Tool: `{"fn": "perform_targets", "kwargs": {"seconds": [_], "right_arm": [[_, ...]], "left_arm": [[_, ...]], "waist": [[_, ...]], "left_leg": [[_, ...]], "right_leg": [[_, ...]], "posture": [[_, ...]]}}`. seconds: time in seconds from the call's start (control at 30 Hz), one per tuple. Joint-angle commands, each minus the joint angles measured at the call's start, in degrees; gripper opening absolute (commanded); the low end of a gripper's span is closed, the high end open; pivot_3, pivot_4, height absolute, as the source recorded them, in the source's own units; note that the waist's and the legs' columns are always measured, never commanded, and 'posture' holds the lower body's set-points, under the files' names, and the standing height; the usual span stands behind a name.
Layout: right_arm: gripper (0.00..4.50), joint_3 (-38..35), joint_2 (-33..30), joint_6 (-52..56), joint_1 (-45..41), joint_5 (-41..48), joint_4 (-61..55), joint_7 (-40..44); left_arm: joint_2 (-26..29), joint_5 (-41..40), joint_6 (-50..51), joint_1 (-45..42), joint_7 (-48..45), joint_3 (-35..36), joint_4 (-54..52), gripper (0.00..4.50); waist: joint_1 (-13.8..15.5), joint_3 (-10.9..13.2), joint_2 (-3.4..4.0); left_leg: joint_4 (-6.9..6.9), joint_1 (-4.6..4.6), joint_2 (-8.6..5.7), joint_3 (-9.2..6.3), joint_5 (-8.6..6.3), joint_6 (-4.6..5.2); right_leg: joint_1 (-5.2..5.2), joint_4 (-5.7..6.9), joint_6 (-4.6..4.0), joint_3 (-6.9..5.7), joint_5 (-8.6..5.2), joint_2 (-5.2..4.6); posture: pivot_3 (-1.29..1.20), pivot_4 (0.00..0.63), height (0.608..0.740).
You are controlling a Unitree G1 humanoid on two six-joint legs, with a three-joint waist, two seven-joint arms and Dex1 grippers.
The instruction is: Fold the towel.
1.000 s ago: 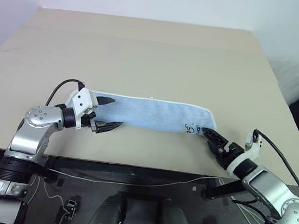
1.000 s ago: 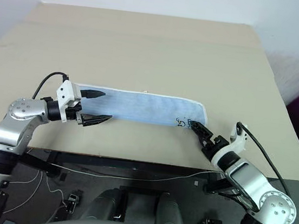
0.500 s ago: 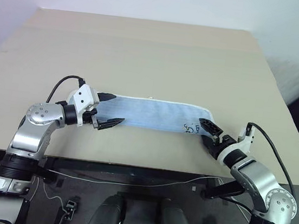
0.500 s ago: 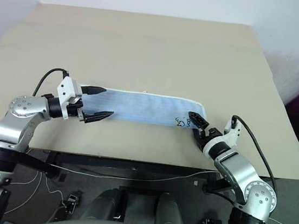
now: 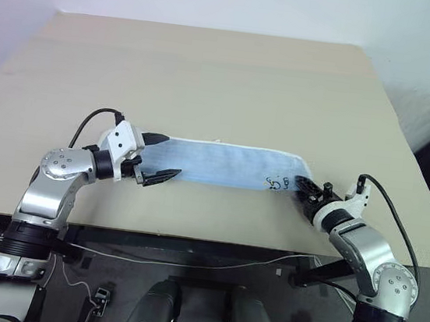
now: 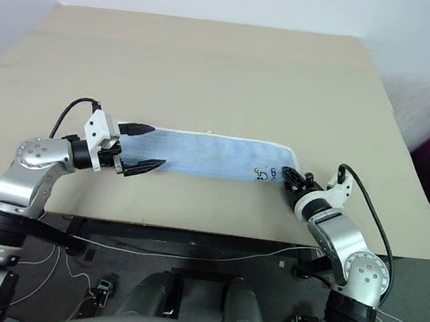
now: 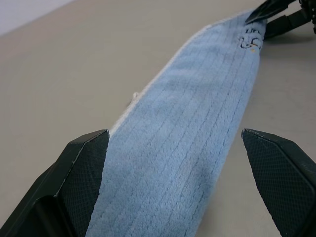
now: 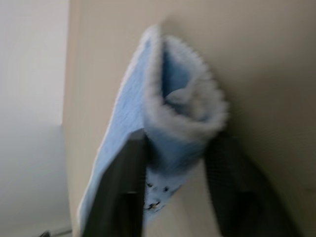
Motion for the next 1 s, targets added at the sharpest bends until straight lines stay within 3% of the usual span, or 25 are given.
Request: {"fn": "perform_targets", "kwargs": {"seconds": [0.03, 0.07, 0.3, 0.6, 0.77, 1.0], "right_arm": [[0.29, -0.1, 0.0, -2.2, -1.0, 1.6, -4.5, -2.8], [0.04, -0.2, -0.1, -3.0, -1.1, 1.8, -5.4, -3.4], [0.04, -2.9, -4.5, -5.7, -1.2, 2.2, -7.6, -4.4], [0.04, -4.7, -18.9, 0.0, -1.9, 0.2, -3.8, 6.3], [0.04, 6.3, -27.8, 9.2, -7.3, -9.6, -7.9, 17.9], [0.04, 24.1, -31.6, 13.0, -16.5, -30.7, -8.9, 36.4]], "left_arm": [[0.3, 0.0, -1.0, -0.9, -0.1, 0.6, -1.0, 4.50], [0.3, 0.0, -1.1, -0.9, 0.0, 0.6, -1.0, 4.50], [0.1, 0.1, -1.5, -1.1, 0.0, 0.6, -0.7, 4.50], [-0.1, 0.5, -2.3, -1.7, -0.2, 0.3, 0.3, 4.50], [-0.4, 0.6, -2.3, -1.8, -0.3, 0.1, 0.2, 4.50], [-1.3, 0.9, -2.0, -2.1, 0.2, -0.6, -0.5, 4.50]], "waist": [[0.0, 0.0, 0.00], [0.0, 0.0, 0.00], [0.2, 0.0, 0.01], [0.2, 0.0, 0.02], [-0.3, 0.0, 0.03], [0.4, 0.0, 0.01]], "left_leg": [[0.00, 0.00, 0.00, 0.00, 0.00, 0.00], [0.00, 0.00, 0.00, 0.00, 0.00, 0.00], [0.00, -0.02, 0.00, 0.00, 0.00, 0.00], [0.01, -0.03, -0.01, 0.02, 0.00, 0.01], [-0.01, -0.03, 0.03, 0.02, 0.00, 0.01], [0.03, -0.10, 0.02, -0.01, 0.00, 0.02]], "right_leg": [[0.00, 0.00, 0.00, 0.00, 0.00, -0.01], [0.00, 0.00, 0.00, 0.00, 0.00, -0.01], [0.00, -0.01, 0.00, 0.00, 0.00, -0.01], [0.02, -0.03, 0.00, 0.00, 0.00, 0.00], [-0.01, -0.03, -0.01, 0.01, -0.01, -0.01], [-0.02, -0.13, -0.01, -0.05, -0.01, -0.02]], "posture": [[0.00, 0.150, 0.740], [0.00, 0.150, 0.740], [0.00, 0.150, 0.740], [0.00, 0.150, 0.740], [0.00, 0.150, 0.740], [0.00, 0.150, 0.740]]}}
